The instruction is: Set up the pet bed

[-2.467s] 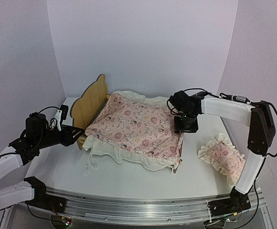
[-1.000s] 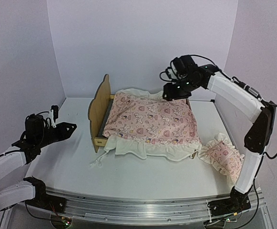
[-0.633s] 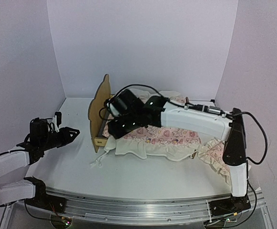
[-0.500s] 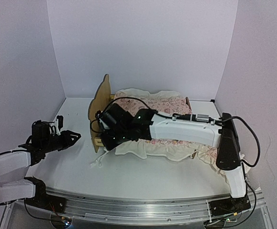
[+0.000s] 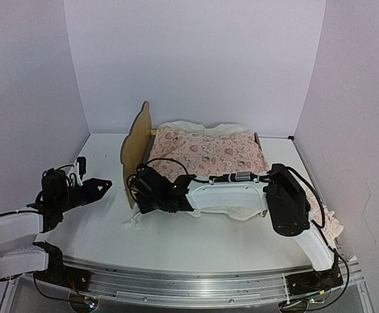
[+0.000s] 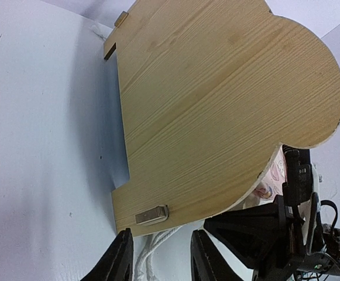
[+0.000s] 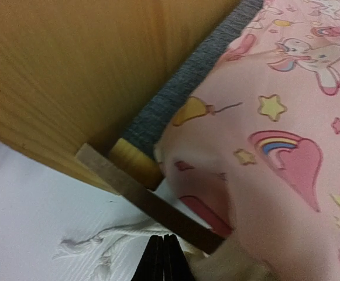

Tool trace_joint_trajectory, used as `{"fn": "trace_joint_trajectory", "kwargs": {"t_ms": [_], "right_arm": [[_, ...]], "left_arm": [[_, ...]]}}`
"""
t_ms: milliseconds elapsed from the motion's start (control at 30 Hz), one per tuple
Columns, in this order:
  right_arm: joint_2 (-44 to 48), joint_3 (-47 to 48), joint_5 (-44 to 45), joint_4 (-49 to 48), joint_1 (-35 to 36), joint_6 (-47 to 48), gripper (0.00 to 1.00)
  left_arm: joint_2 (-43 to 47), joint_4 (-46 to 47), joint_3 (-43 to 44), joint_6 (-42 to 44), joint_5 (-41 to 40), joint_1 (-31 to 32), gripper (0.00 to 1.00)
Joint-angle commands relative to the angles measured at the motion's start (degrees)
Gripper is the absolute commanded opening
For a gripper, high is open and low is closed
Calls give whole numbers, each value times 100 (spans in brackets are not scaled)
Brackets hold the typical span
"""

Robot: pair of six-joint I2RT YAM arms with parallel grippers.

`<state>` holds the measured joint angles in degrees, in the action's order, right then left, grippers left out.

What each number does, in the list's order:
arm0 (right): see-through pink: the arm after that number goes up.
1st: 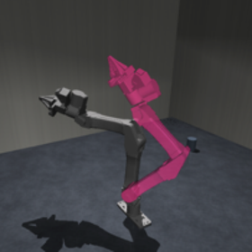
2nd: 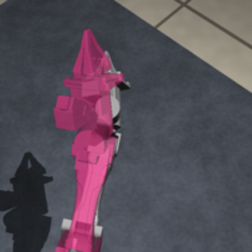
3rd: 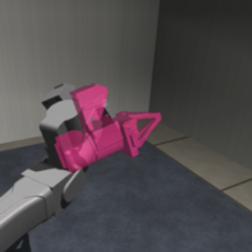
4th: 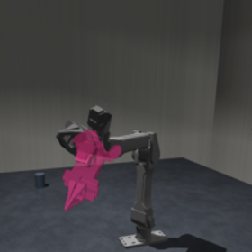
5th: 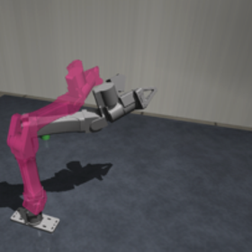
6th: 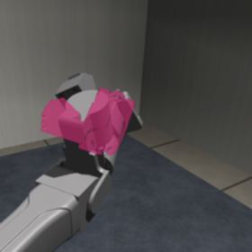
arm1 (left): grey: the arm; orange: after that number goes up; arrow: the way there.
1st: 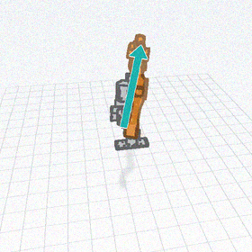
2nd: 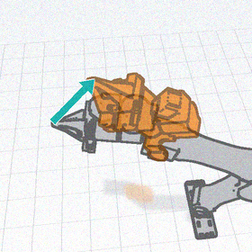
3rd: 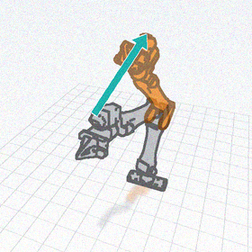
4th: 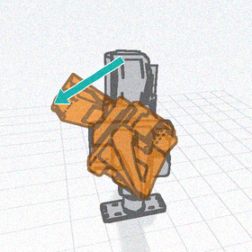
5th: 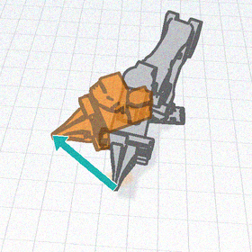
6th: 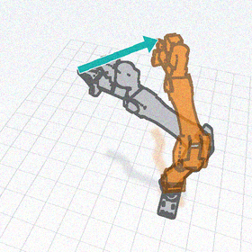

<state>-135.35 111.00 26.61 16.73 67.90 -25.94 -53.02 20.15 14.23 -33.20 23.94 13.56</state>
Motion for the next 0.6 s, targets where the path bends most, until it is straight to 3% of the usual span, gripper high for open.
{"fn": "trace_joint_trajectory", "kwargs": {"t_ms": [0, 233, 567], "right_arm": [[191, -142, 875, -39, -73, -127, 4], [119, -221, 410, -27, -171, -412, 8], [-107, -348, -248, -76, -142, -1797, 19]], "left_arm": [[138, 420, -75, 62, 38, 24, 36], [135, 516, -96, 89, 47, 41, 36], [208, 569, -160, -5, 221, 46, 36]]}}
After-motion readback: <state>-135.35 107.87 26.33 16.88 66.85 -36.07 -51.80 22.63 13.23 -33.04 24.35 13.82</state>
